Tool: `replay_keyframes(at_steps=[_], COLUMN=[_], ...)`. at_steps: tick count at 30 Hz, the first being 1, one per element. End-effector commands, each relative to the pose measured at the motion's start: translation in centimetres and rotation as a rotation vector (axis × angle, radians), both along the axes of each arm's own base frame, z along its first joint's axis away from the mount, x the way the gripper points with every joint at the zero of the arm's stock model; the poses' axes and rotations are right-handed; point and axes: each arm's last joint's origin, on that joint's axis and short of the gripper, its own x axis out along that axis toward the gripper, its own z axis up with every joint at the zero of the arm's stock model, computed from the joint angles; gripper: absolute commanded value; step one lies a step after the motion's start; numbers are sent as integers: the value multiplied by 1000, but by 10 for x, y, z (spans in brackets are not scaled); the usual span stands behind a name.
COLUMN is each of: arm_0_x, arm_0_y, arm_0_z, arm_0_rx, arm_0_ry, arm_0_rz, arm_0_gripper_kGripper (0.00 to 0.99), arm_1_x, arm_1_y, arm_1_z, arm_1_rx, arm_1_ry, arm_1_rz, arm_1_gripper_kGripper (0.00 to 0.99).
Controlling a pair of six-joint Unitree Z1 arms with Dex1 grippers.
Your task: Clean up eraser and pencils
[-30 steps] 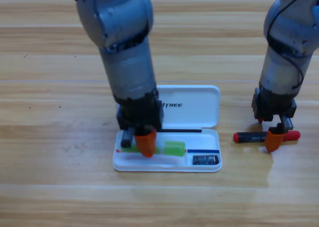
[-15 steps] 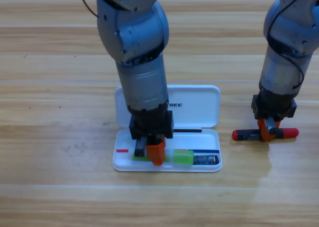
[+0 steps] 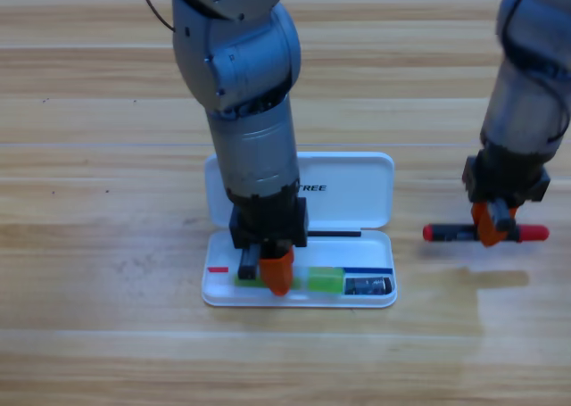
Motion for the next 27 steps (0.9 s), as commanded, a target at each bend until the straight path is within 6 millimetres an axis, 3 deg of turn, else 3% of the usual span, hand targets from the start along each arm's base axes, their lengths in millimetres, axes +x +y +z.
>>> replay_keyframes(at_steps=[1,14,27], arm_0_x=[15,20,17], arm_0_y=[21,28,17], arm_0_z=[-11,-7,-3], arm_0_rx=[35,30,8], arm_0_ry=[10,-1,-5], arm_0_rz=[32,46,51], arm_0_gripper_kGripper=[0,0,0], arm_1_x=[-13,-23,-34], arm_1_y=[1,7,3], arm_1_z=[7,18,35], arm_1_rx=[2,-1,15], arm_1_ry=[17,18,9], arm_1_rz=[2,11,22], arm_1_gripper_kGripper=[0,0,0])
